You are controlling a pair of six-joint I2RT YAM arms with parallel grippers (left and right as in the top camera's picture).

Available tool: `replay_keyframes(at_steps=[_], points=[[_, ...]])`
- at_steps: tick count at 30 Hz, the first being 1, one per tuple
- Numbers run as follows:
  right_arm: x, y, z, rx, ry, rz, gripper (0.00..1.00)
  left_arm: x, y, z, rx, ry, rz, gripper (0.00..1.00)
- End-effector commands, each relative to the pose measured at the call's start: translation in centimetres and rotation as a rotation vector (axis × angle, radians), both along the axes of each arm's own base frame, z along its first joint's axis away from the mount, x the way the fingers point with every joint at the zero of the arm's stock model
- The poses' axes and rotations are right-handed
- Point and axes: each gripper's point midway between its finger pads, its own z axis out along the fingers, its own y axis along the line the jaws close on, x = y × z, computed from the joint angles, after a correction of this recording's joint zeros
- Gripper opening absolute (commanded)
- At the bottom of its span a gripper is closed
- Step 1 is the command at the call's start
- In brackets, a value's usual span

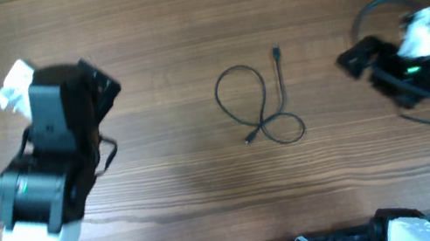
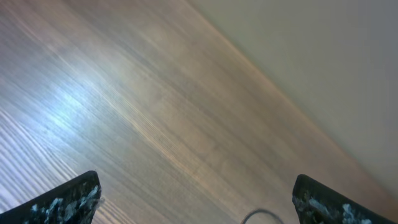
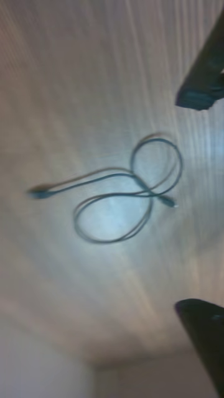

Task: Untangle cables
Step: 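Grasp the remaining coiled cable in the center with the right gripper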

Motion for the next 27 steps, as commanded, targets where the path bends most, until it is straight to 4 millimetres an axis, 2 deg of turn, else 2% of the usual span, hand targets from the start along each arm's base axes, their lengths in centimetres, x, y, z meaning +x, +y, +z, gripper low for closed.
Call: replay_keyframes(at_steps=[1,3,4,5,7,8,9,10,14,18,19,20,21,25,27], points=[[2.1,3.0,-5.4,0.016,-0.024,-0.049,1.00,-3.6,2.0,3.0,0.019,-0.101,0.048,1.00],[2.8,5.7,-9.4,0.066,-0.044,-0.011,0.96,-6.6,3.3,4.0,0.028,-0.155,0.078,1.00],[2.7,6.9,-10.9,0.066,-0.045,0.026,0.83,-7.8,3.7,4.2,0.027,-0.171,0.083,1.00],[2.3,8.6,-12.4,0.062,-0.018,0.080,0.76,-9.5,4.3,4.3,0.030,-0.180,0.090,1.00],[2.3,11.0,-13.1,0.025,-0.027,0.176,0.75,-12.0,5.0,3.9,0.039,-0.173,0.098,1.00],[2.4,11.5,-13.5,-0.020,-0.026,0.179,0.76,-13.1,5.3,3.5,0.044,-0.154,0.096,1.00],[2.4,11.6,-14.2,-0.073,-0.001,0.145,0.79,-14.0,5.5,2.9,0.052,-0.128,0.095,1.00],[1.6,10.9,-16.0,-0.164,0.078,0.065,0.81,-15.0,5.7,1.9,0.067,-0.074,0.093,1.00],[1.4,11.8,-18.6,-0.280,0.109,0.135,0.83,-15.5,5.9,1.2,0.079,-0.036,0.091,1.00],[4.1,13.6,-17.8,-0.336,0.019,0.099,0.81,-15.5,5.9,1.2,0.079,-0.036,0.091,1.00],[4.4,14.7,-18.2,-0.377,-0.016,0.149,0.79,-15.5,5.9,1.2,0.079,-0.036,0.091,1.00],[4.1,15.0,-18.8,-0.416,-0.013,0.159,0.77,-15.5,5.9,1.2,0.079,-0.036,0.091,1.00],[3.7,15.0,-19.5,-0.454,-0.003,0.159,0.77,-15.5,5.9,1.2,0.079,-0.036,0.091,1.00],[3.1,13.8,-19.2,-0.518,0.044,0.014,0.74,-15.5,5.9,1.2,0.079,-0.036,0.091,1.00],[2.7,13.3,-20.4,-0.541,0.080,-0.001,0.74,-15.5,5.9,1.2,0.079,-0.036,0.091,1.00]])
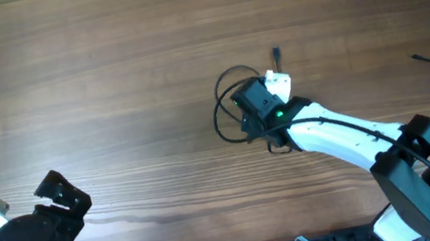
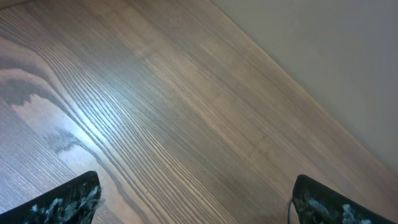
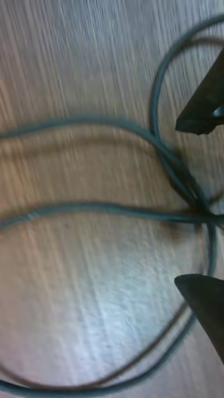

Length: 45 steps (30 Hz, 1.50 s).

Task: Untangle cables
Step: 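Grasp the remaining coiled cable in the center with the right gripper, then carry the coiled cable to the upper right and drop it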

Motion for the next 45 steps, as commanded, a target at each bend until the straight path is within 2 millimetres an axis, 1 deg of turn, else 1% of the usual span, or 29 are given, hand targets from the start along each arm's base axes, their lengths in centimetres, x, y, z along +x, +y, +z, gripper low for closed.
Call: replay_keyframes(at_steps=[1,2,4,7,9,10,12,13,16,19,20,21,23,24,25,27,29,31,33,35,37,38,39,40,41,42,43,44,45], points=[[0.8,-0.8,-0.9,-0.049,-0.010,-0.077,0.71,0.0,0.3,-0.1,0.015,0.002,0.013,1.00],[0.8,-0.8,-1.0,-0.055,-0.003,-0.077,0.61,0.0,0.3,-0.1,0.015,0.002,0.013,1.00],[0.6,-0.9,-1.1,-0.047,0.003,-0.105,0.51,0.0,0.3,-0.1,0.015,0.002,0.013,1.00],[0.5,-1.2,-1.3,-0.023,0.022,-0.139,0.50,0.0,0.3,-0.1,0.016,0.002,0.014,1.00],[0.5,-1.3,-1.4,0.018,0.041,-0.186,0.43,0.0,0.3,-0.1,0.015,0.002,0.013,1.00],[0.7,-1.4,-1.4,0.029,0.041,-0.197,0.35,0.0,0.3,-0.1,0.016,0.002,0.014,1.00],[1.7,-2.5,-1.5,0.051,0.037,-0.230,0.08,0.0,0.3,-0.1,0.016,0.002,0.014,1.00],[2.0,-3.4,-1.5,0.054,0.040,-0.256,0.06,0.0,0.3,-0.1,0.015,0.002,0.013,1.00],[3.5,-6.3,-1.4,0.058,0.026,-0.321,0.05,0.0,0.3,-0.1,0.015,0.002,0.013,1.00],[7.4,-8.6,0.0,0.041,-0.091,-0.241,0.05,0.0,0.3,-0.1,0.016,0.002,0.014,1.00],[9.4,-10.2,0.9,0.023,-0.157,-0.213,0.05,0.0,0.3,-0.1,0.016,0.002,0.014,1.00],[10.6,-11.9,1.6,0.014,-0.200,-0.225,0.05,0.0,0.3,-0.1,0.016,0.002,0.014,1.00],[12.0,-14.8,2.4,0.005,-0.254,-0.270,0.05,0.0,0.3,-0.1,0.015,0.002,0.013,1.00],[12.9,-17.0,3.1,-0.005,-0.294,-0.300,0.05,0.0,0.3,-0.1,0.015,0.002,0.013,1.00],[13.9,-19.5,4.1,-0.025,-0.349,-0.319,0.05,0.0,0.3,-0.1,0.015,0.002,0.013,1.00],[16.0,-22.5,6.5,-0.051,-0.459,-0.279,0.05,0.0,0.3,-0.1,0.015,0.002,0.013,1.00],[18.1,-25.7,10.2,-0.105,-0.571,-0.282,0.05,0.0,0.3,-0.1,0.015,0.002,0.013,1.00],[20.1,-28.4,14.9,-0.186,-0.692,-0.277,0.05,0.0,0.3,-0.1,0.015,0.002,0.013,1.00],[20.9,-30.1,17.8,-0.220,-0.770,-0.290,0.05,0.0,0.3,-0.1,0.015,0.002,0.013,1.00],[21.1,-30.5,17.5,-0.223,-0.769,-0.298,0.05,0.0,0.3,-0.1,0.015,0.002,0.013,1.00],[21.4,-30.5,13.6,-0.216,-0.686,-0.290,0.04,0.0,0.3,-0.1,0.015,0.002,0.013,1.00],[21.3,-30.5,11.5,-0.213,-0.639,-0.288,0.06,0.0,0.3,-0.1,0.015,0.002,0.013,1.00],[21.0,-30.2,8.7,-0.199,-0.565,-0.275,0.26,0.0,0.3,-0.1,0.015,0.002,0.013,1.00],[20.9,-29.3,7.6,-0.167,-0.529,-0.243,0.56,0.0,0.3,-0.1,0.016,0.002,0.014,1.00],[20.9,-28.0,7.2,-0.117,-0.511,-0.197,0.79,0.0,0.3,-0.1,0.016,0.002,0.014,1.00],[20.8,-26.9,7.2,-0.071,-0.500,-0.157,0.94,0.0,0.3,-0.1,0.015,0.002,0.013,1.00],[20.4,-25.6,7.4,-0.014,-0.482,-0.115,1.00,0.0,0.3,-0.1,0.016,0.002,0.014,1.00],[20.0,-24.2,7.8,0.056,-0.472,-0.082,0.99,0.0,0.3,-0.1,0.015,0.002,0.013,1.00],[19.5,-22.2,8.5,0.154,-0.460,-0.017,0.99,0.0,0.3,-0.1,0.015,0.002,0.013,1.00]])
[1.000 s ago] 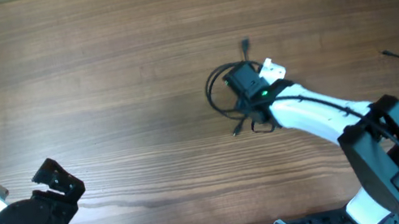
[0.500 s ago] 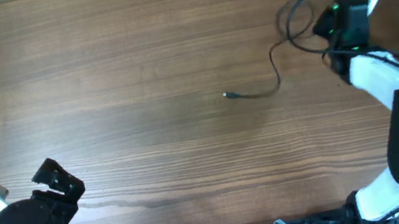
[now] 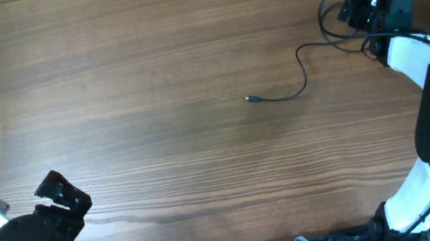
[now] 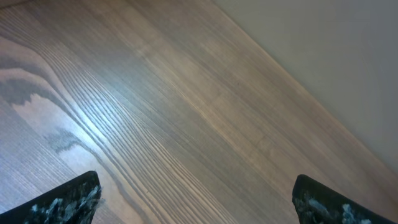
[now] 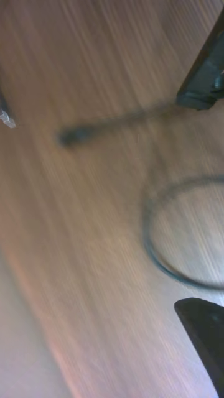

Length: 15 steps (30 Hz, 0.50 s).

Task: Untangle cables
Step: 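Carry the coiled cable to the upper right and drop it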

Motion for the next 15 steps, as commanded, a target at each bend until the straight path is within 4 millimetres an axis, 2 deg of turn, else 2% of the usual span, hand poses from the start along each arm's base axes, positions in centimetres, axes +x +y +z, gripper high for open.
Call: replay_keyframes(at_steps=[1,3,4,7,11,13,14,15], points=[[-0.4,6.6,3.8,0.230,-0.052,0.273,0.99,0.0,0.3,0.0,0.015,-0.001,0.014,1.00],[-2.3,9.4,4.4,0.350,-0.004,0.381,0.99,0.0,0.3,0.0,0.015,-0.001,0.014,1.00],[-3.1,10.1,4.2,0.384,0.025,0.401,0.99,0.0,0.3,0.0,0.015,-0.001,0.014,1.00],[-7.3,13.3,3.6,0.442,0.148,0.591,0.99,0.0,0.3,0.0,0.015,-0.001,0.014,1.00],[-11.9,16.7,1.5,0.452,0.323,0.730,0.89,0.0,0.3,0.0,0.015,-0.001,0.014,1.00],[-13.0,18.6,0.3,0.388,0.363,0.802,0.88,0.0,0.3,0.0,0.015,-0.001,0.014,1.00],[-13.0,18.2,-0.9,0.294,0.410,0.765,0.80,0.0,0.3,0.0,0.015,0.000,0.013,1.00],[-12.7,16.5,-2.1,0.170,0.470,0.637,0.74,0.0,0.3,0.0,0.015,0.000,0.013,1.00]])
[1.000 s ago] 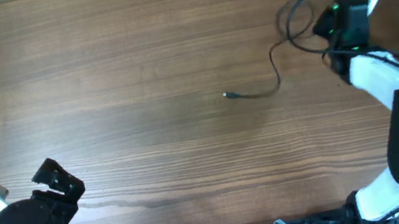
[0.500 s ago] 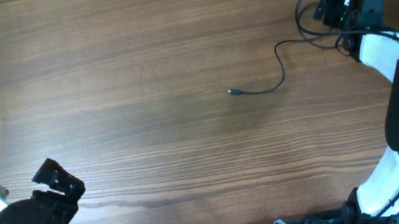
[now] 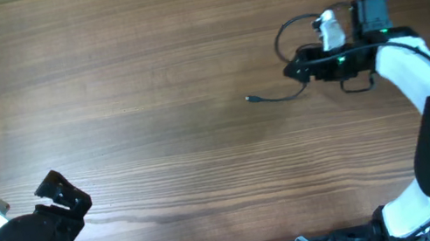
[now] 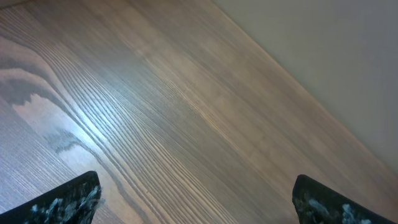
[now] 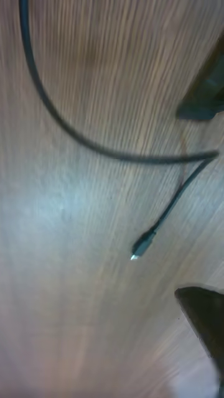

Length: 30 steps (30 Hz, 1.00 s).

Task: Untangle cables
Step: 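Carry the coiled cable to the upper right and drop it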

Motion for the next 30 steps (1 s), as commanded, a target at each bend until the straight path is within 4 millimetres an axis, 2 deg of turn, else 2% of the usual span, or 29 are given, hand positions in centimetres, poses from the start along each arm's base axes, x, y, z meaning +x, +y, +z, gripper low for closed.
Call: replay_keyframes(at_steps=[1,4,5,7,10,11,12,14,16,19,22,23,24,25,26,28,30], points=[[0.4,-2.9,-1.9,-0.334,-0.001,-0.112,0.65,-0.1,0.3,0.0,0.015,0.001,0.013,1.00],[1.4,-5.2,-1.9,-0.479,-0.018,-0.247,0.16,-0.1,0.3,0.0,0.015,0.001,0.013,1.00],[1.9,-5.8,-1.6,-0.504,-0.040,-0.267,0.05,-0.1,0.3,0.0,0.015,0.001,0.013,1.00],[3.7,-7.9,0.5,-0.572,-0.106,-0.339,0.04,-0.1,0.3,0.0,0.015,0.001,0.013,1.00],[9.4,-11.0,7.3,-0.673,-0.380,-0.433,0.05,-0.1,0.3,0.0,0.015,0.001,0.013,1.00],[10.7,-11.5,8.8,-0.705,-0.465,-0.424,0.04,-0.1,0.3,0.0,0.015,0.001,0.013,1.00],[11.8,-12.0,10.0,-0.739,-0.542,-0.393,0.05,-0.1,0.3,0.0,0.015,0.001,0.013,1.00],[13.0,-12.9,11.2,-0.816,-0.626,-0.328,0.05,-0.1,0.3,0.0,0.015,0.001,0.013,1.00],[13.9,-14.2,11.4,-0.924,-0.677,-0.232,0.05,-0.1,0.3,0.0,0.015,0.001,0.013,1.00],[15.1,-17.0,9.9,-0.978,-0.686,-0.233,0.05,-0.1,0.3,0.0,0.015,0.001,0.013,1.00],[15.6,-21.4,4.6,-0.951,-0.603,-0.332,0.05,-0.1,0.3,0.0,0.015,0.001,0.013,1.00],[15.4,-22.3,3.2,-0.923,-0.567,-0.383,0.12,-0.1,0.3,0.0,0.015,0.001,0.013,1.00],[15.0,-23.1,1.7,-0.872,-0.523,-0.447,0.67,-0.1,0.3,0.0,0.015,0.001,0.013,1.00],[14.8,-22.7,0.9,-0.817,-0.503,-0.447,0.93,-0.1,0.3,0.0,0.015,0.001,0.013,1.00],[14.9,-21.4,0.5,-0.758,-0.504,-0.397,1.00,-0.1,0.3,0.0,0.015,0.001,0.013,1.00],[15.4,-19.5,1.2,-0.663,-0.541,-0.347,1.00,-0.1,0.3,0.0,0.015,0.001,0.013,1.00],[15.5,-17.1,3.8,-0.545,-0.601,-0.297,1.00,-0.1,0.3,0.0,0.015,0.001,0.013,1.00]])
